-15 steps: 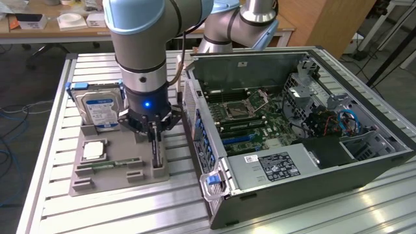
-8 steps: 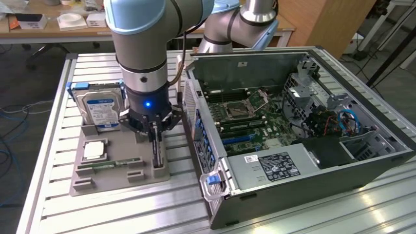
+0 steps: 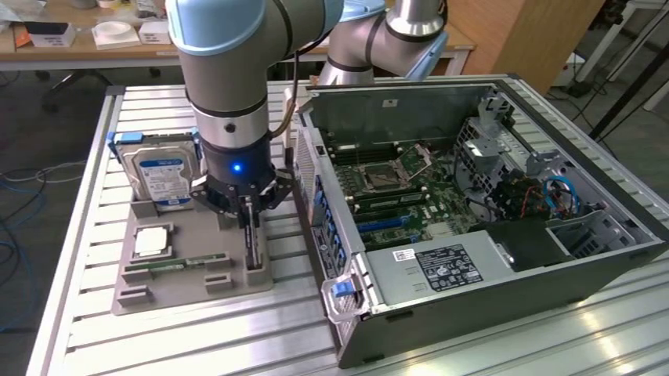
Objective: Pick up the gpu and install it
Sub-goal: 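Pick up the gpu and move the gpu toward the slot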
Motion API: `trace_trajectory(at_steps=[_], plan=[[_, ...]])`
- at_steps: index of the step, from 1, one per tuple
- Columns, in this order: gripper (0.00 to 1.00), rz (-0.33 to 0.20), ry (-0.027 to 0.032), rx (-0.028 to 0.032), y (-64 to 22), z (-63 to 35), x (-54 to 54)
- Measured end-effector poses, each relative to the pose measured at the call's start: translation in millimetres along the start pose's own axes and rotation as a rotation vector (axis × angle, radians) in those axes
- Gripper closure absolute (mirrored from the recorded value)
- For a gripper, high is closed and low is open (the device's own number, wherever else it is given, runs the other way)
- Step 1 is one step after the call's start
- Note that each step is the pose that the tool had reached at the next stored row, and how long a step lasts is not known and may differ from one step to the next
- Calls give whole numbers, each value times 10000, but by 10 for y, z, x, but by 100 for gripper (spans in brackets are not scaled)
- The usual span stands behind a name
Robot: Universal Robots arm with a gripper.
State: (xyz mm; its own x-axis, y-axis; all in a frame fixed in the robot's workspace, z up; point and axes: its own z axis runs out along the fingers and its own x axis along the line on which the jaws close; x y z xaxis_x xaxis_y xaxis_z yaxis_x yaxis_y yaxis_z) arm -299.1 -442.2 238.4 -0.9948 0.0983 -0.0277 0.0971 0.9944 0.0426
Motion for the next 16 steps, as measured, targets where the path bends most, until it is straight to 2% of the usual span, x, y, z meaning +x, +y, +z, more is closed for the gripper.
trace_trajectory(at_steps=[16], plan=[[74, 0, 0, 0, 0, 0, 0]])
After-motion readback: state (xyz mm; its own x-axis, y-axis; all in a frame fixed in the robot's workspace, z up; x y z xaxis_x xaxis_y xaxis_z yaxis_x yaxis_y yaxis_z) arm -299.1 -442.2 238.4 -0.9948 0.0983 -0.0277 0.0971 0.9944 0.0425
